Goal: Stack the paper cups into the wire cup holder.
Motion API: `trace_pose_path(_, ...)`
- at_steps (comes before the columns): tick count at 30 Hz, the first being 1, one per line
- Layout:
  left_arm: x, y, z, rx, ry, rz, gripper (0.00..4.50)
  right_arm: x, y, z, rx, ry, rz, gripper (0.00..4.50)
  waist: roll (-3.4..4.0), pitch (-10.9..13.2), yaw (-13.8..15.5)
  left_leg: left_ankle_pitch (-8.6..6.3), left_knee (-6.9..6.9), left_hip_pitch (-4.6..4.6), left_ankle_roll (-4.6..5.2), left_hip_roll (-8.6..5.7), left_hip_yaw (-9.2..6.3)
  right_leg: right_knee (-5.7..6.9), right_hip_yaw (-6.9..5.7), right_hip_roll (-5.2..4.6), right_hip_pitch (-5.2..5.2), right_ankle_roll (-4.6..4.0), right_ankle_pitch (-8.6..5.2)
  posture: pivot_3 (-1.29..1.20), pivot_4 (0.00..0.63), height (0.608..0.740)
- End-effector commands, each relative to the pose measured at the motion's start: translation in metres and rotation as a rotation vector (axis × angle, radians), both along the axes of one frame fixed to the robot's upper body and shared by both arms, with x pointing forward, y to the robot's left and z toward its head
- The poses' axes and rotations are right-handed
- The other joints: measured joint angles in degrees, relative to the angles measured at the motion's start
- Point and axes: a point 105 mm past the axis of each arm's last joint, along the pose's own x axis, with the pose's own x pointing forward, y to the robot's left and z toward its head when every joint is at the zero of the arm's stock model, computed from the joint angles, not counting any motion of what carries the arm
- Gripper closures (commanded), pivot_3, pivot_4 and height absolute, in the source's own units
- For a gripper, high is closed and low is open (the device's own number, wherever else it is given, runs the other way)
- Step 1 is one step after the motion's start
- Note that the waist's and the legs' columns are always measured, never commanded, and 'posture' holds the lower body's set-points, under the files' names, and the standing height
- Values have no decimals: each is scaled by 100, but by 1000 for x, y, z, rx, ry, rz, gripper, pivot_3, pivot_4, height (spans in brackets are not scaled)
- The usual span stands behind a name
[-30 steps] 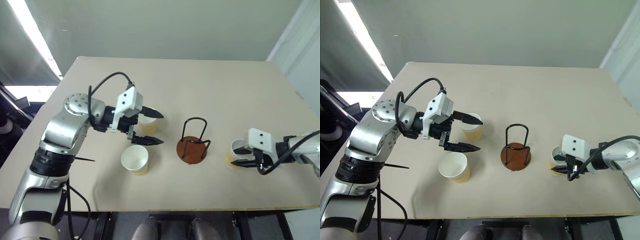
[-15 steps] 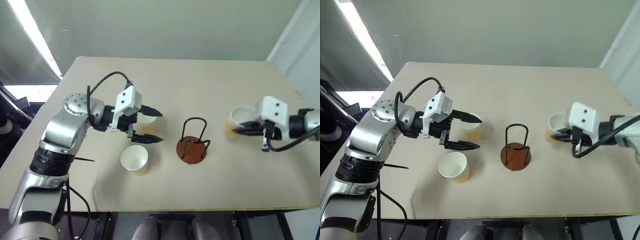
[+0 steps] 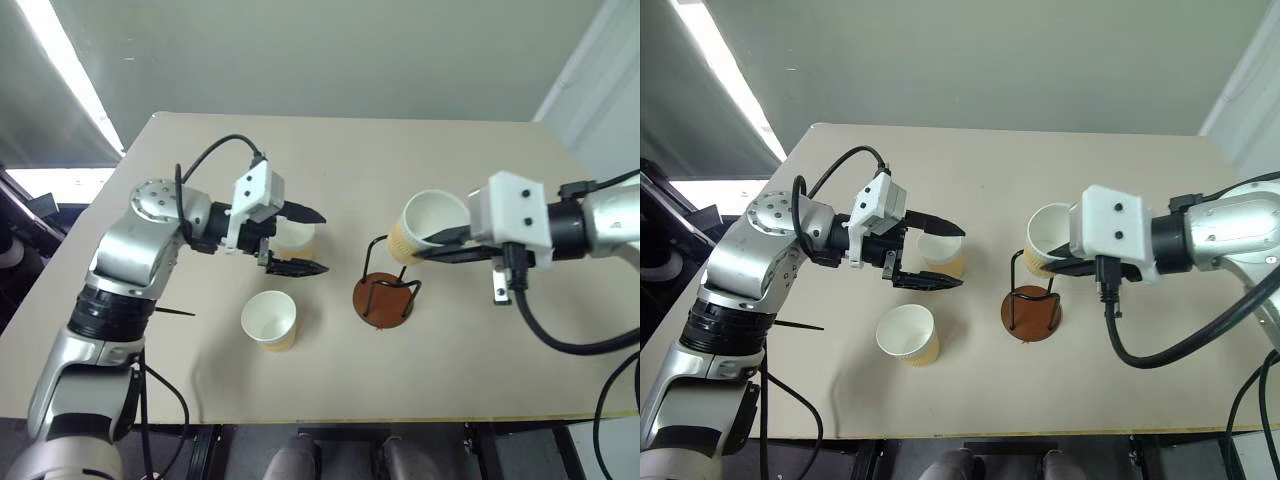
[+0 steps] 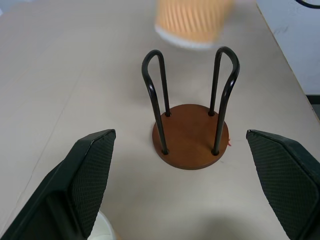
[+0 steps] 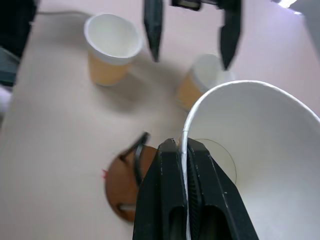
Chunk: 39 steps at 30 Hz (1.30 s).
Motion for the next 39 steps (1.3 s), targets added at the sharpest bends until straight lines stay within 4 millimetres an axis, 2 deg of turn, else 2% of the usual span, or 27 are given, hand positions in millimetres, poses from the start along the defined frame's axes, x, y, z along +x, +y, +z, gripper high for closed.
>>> trace_pose_path(1,-3,-3,10,-6,-45,-19,0,-1,3,3,-20,-48,21,4484,0,0,0,0,0,-2,1,0,0,-2,0,0,0,0,0,0,150,740)
trace_pose_path(11,-4,-1,10,-12,-45,-5,0,5,3,-15,-67,-34,45,4484,0,0,-6,-1,-1,-3,2,1,-1,-5,-1,0,0,0,0,0,150,740)
trace_pose_path(17,-5,0,9,-13,-44,1,0,9,8,-18,-76,-38,58,4484,0,0,-7,-2,0,-4,3,1,-1,-6,-1,0,0,0,0,0,150,740)
trace_pose_path(20,-5,-1,9,-14,-44,4,0,11,11,-18,-70,-38,63,3889,0,0,-7,-2,-1,-3,3,1,-2,-4,-2,0,-1,0,0,0,150,740)
trace_pose_path(26,-5,0,9,-11,-44,9,0,20,15,-8,-1,-89,25,1884,0,0,-8,-2,-1,-4,4,1,-2,-7,-2,0,0,0,0,0,150,740)
trace_pose_path(30,-4,1,10,-13,-54,21,0,28,13,6,115,-115,-29,1884,0,0,-9,-2,-2,-4,4,1,-3,-7,-3,0,0,0,0,0,150,740)
trace_pose_path(36,8,11,15,15,-115,98,0,32,3,43,398,-110,-135,1884,0,0,-6,-2,-2,-5,3,0,-1,-12,-2,0,0,0,0,0,150,740)
trace_pose_path(39,17,18,19,57,-182,140,0,32,-7,47,443,-91,-174,1884,0,0,-5,-1,-4,-5,3,0,-2,-14,-3,0,-1,0,0,0,150,740)
